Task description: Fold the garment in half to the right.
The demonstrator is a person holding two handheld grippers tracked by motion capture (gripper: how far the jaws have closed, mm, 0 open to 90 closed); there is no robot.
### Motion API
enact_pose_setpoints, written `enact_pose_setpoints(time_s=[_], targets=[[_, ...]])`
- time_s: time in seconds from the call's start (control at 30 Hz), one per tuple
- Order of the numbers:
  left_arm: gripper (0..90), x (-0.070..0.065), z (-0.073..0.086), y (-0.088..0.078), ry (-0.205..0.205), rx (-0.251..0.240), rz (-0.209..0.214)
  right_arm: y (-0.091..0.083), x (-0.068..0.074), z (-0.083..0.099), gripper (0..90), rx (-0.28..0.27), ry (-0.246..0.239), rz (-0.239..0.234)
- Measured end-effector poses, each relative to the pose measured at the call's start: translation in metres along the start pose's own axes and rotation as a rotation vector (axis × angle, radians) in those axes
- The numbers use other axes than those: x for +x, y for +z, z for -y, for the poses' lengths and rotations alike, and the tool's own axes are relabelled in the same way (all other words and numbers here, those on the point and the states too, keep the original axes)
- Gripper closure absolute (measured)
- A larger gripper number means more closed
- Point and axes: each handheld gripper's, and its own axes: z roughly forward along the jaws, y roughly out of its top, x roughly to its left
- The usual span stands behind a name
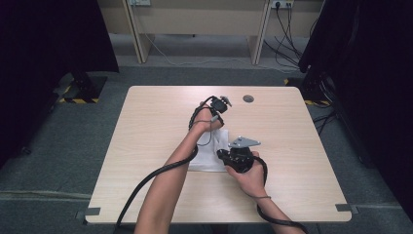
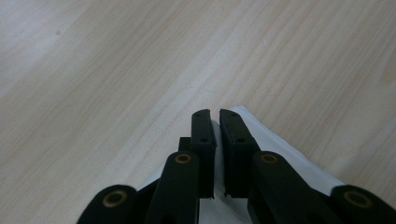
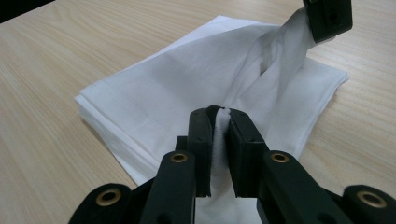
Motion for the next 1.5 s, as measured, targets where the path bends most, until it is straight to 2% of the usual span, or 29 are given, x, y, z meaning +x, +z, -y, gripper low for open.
enact_pose_setpoints(time_s=[0.73,1.5], targets=[[83.9,-0.003,0.001,0.007,0.002,-0.008,0.009,0.001,-0.002,0.005,80.1,0.008,0.005,0.004],[83.0,-0.003,0.002,0.012,-0.018,-0.033,0.013,0.001,-0.003,0.008,79.5,0.011,0.015,0.009]])
